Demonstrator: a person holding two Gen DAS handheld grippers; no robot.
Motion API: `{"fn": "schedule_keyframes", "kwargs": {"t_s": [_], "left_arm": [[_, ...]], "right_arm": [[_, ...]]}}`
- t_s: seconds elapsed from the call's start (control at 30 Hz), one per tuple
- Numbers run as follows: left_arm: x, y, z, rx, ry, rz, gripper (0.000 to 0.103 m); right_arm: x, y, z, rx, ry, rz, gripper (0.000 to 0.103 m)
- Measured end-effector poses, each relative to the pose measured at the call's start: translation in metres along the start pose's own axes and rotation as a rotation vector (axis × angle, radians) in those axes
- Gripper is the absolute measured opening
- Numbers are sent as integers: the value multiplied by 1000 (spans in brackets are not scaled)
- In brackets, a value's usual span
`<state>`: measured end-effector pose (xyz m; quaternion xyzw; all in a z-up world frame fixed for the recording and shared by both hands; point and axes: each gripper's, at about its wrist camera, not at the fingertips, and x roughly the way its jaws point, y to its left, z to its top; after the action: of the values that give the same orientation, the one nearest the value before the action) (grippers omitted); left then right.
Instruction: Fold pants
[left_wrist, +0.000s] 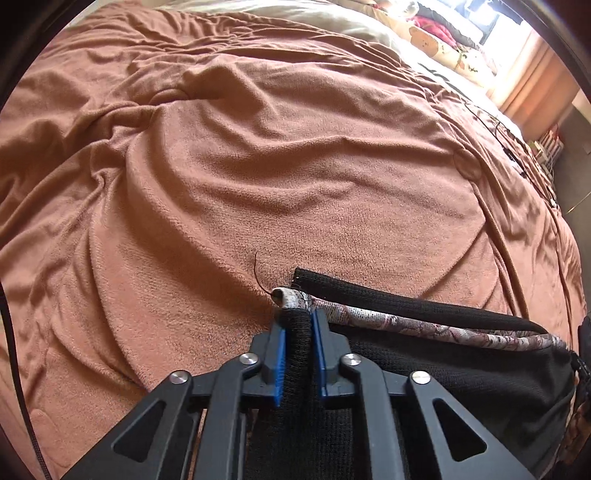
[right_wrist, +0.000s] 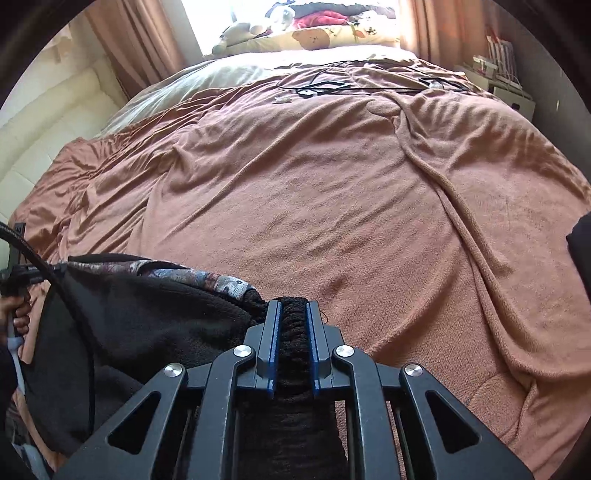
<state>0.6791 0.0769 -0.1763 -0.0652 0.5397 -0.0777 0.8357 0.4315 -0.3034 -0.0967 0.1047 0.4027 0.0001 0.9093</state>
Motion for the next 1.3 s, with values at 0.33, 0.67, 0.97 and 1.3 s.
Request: {"fn": "schedule_keyframes", "kwargs": {"t_s": [0.33,0.67,0.97,1.3], "left_arm": [[-6,1,2,-24,-13,-17,10],[-11,-3,1,-13,-21,-2,10],[-28,-18,3,20,-64,-29,8],[0,-28,14,14,-40,16,7]], "right_arm": [[-8,-14,2,42,43,36,54],[8,5,3,-39,86,94,38],[-14,7,0,-65,13,17,13],[-17,5,-4,-12,-33,-20,13]]}}
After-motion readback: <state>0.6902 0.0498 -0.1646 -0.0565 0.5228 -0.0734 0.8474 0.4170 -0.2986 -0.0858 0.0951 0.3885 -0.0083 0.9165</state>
